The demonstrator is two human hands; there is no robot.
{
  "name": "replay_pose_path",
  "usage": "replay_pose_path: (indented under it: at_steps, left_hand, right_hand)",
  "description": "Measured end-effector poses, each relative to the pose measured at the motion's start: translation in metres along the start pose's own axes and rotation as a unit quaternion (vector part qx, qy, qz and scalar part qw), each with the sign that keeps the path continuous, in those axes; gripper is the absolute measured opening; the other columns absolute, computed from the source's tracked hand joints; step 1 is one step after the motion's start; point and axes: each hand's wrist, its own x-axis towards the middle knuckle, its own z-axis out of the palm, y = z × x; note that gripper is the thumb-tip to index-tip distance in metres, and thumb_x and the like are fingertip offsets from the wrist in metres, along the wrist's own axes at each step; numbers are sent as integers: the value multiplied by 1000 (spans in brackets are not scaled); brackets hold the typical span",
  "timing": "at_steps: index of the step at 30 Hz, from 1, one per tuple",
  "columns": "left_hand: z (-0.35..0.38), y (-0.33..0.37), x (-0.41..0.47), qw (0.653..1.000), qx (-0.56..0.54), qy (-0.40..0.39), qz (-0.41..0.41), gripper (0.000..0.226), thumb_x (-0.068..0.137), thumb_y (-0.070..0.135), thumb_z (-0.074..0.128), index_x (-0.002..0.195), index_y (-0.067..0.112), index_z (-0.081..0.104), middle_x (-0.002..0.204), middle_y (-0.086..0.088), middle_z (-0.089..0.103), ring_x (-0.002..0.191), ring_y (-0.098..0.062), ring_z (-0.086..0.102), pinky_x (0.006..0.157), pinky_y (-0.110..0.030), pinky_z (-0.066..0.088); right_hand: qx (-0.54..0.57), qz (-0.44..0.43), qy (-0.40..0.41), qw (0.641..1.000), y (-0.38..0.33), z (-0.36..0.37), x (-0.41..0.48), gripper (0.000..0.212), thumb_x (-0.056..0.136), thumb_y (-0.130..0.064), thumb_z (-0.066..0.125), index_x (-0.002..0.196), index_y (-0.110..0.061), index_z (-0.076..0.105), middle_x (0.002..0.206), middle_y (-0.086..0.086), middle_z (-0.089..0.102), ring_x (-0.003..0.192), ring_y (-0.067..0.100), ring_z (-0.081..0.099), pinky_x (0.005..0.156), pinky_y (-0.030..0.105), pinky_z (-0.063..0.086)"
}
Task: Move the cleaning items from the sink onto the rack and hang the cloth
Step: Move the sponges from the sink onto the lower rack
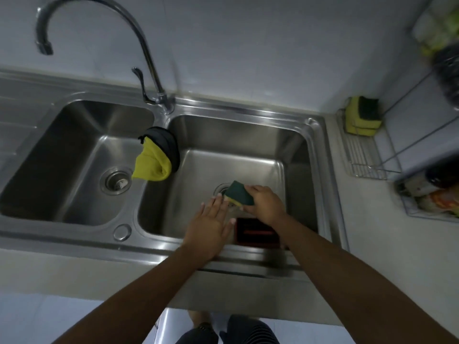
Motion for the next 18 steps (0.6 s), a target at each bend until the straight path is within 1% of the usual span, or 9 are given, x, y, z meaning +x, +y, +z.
replay_pose_path:
  at_steps: [2, 3, 4, 6, 7, 9, 12, 15, 18]
  left_hand:
    - [-7, 15, 24, 999, -31, 14, 12, 76, 88, 51, 9, 146, 8, 33, 153, -13, 33, 143, -25, 32, 116, -35, 17]
    - [-10, 23, 37, 999, -48, 16, 15, 81, 84, 53, 1, 149, 9, 25, 157, -11, 25, 146, -23, 23, 117, -31, 8]
    - [-12, 33, 49, 998, -63, 18, 14, 84, 82, 54, -3, 150, 10, 20, 159, -10, 19, 148, -22, 17, 117, -29, 4]
    - [-17, 52, 77, 997, -79, 20, 17, 74, 91, 52, 2, 151, 10, 14, 160, -10, 11, 149, -20, 11, 119, -30, 3]
    - [-18, 62, 91, 996, -82, 14, 23, 65, 98, 47, 10, 151, 10, 11, 161, -10, 8, 149, -20, 8, 120, -30, 3]
    - [-17, 83, 119, 994, -102, 16, 37, 58, 102, 39, 21, 152, 10, 8, 161, -10, 4, 149, -19, 5, 120, -31, 3]
    - [-20, 116, 161, 990, -130, 22, 55, 58, 103, 36, 24, 152, 9, 9, 161, -11, 5, 149, -21, 6, 121, -33, 5]
    - [-26, 150, 201, 986, -153, 16, 70, 57, 103, 34, 23, 152, 9, 7, 161, -10, 4, 149, -22, 5, 121, -37, 5]
    - [-26, 179, 237, 980, -163, 41, 105, 56, 102, 34, 21, 150, 6, 14, 160, -12, 12, 149, -23, 9, 120, -39, 9]
  right_hand:
    - [25, 39, 36, 998, 13, -23, -4, 72, 80, -44, 68, 143, -21, 44, 127, 9, 58, 117, 29, 51, 94, 33, 45]
    - [39, 59, 59, 996, 20, -35, -5, 72, 80, -44, 69, 143, -20, 45, 126, 9, 58, 117, 29, 51, 94, 33, 46]
    - [51, 77, 86, 992, 27, -47, -6, 72, 79, -44, 69, 143, -19, 45, 128, 10, 58, 118, 29, 51, 95, 34, 46]
    - [83, 116, 134, 981, 41, -75, -9, 73, 80, -42, 70, 144, -17, 44, 134, 12, 55, 122, 30, 50, 98, 35, 45]
    - [100, 134, 154, 974, 49, -89, -10, 73, 81, -41, 69, 145, -16, 43, 137, 12, 53, 123, 29, 50, 98, 36, 46]
    - [114, 158, 198, 961, 65, -116, -11, 71, 83, -41, 68, 144, -14, 44, 137, 12, 53, 122, 27, 52, 96, 35, 48]
    - [127, 182, 246, 944, 88, -148, -10, 67, 82, -41, 68, 141, -17, 47, 133, 11, 54, 120, 26, 53, 95, 38, 49]
    - [134, 210, 291, 924, 112, -175, -1, 63, 82, -40, 69, 139, -18, 51, 132, 11, 54, 122, 27, 51, 97, 38, 47]
    - [119, 242, 337, 902, 137, -200, 11, 62, 82, -46, 68, 136, -19, 54, 131, 11, 56, 121, 28, 51, 94, 39, 49]
